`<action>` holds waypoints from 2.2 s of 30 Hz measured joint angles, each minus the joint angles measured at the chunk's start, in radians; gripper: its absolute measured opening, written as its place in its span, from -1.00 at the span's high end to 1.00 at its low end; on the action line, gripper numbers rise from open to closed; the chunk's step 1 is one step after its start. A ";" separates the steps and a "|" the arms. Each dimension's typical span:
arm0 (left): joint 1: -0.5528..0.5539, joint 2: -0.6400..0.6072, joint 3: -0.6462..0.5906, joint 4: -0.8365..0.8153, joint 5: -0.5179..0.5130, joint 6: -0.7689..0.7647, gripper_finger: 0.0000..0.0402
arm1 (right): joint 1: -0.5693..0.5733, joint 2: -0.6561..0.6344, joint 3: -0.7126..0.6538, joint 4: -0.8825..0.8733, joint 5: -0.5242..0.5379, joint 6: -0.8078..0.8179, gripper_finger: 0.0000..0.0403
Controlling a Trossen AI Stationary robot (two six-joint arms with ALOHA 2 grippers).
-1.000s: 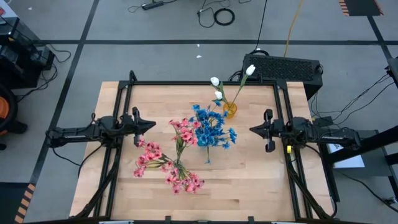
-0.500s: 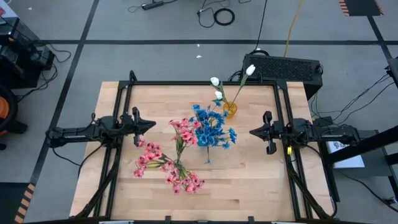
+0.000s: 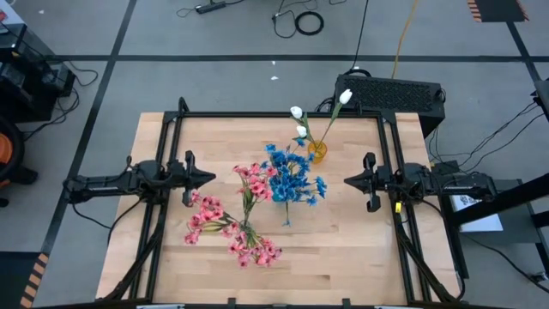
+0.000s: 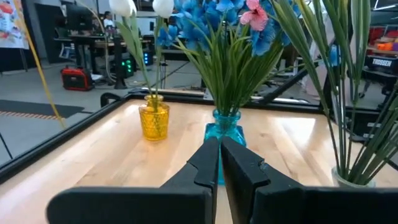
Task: Sort flowers into vase by color
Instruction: Return to Home Position
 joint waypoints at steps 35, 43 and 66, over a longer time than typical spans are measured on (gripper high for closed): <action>-0.086 0.004 0.000 0.003 0.017 -0.053 0.99 | 0.000 0.000 0.000 0.000 -0.001 0.000 1.00; -0.087 0.005 0.000 0.004 0.038 -0.024 0.95 | 0.000 0.000 0.000 -0.001 -0.001 0.000 1.00; -0.087 0.005 0.000 0.007 0.037 -0.024 0.94 | 0.000 0.000 0.000 -0.001 -0.001 0.000 1.00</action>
